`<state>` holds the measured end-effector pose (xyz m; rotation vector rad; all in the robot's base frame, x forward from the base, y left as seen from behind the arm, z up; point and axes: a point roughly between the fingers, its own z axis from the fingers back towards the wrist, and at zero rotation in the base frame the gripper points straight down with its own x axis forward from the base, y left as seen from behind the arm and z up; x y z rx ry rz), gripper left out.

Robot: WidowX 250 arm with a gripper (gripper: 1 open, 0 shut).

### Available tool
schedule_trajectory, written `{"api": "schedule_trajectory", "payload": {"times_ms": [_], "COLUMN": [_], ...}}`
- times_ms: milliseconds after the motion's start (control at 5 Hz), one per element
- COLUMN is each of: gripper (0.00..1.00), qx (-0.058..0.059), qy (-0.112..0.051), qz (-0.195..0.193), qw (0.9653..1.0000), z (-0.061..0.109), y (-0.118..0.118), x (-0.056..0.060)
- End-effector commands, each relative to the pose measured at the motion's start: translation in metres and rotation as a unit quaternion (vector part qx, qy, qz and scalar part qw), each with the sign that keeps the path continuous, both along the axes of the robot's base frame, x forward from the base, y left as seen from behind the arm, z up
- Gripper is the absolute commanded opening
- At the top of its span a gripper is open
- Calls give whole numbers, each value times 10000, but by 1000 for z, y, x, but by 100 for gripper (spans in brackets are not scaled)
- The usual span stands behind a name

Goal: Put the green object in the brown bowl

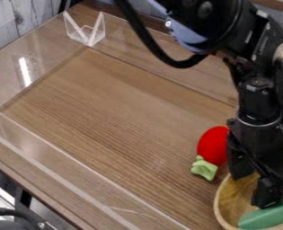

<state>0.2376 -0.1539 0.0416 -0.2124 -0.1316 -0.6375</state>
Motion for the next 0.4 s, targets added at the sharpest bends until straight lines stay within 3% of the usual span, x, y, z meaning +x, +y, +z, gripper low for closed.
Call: {"api": "schedule_trajectory", "payload": {"times_ms": [0,200], "gripper": [100,100], "qx": [118,122], "qy": [150,31], "qz": [-565,-591], "qw": [9982,9982], "z": [-20,-6], "y": [2,11], "x": [-3,-3]}}
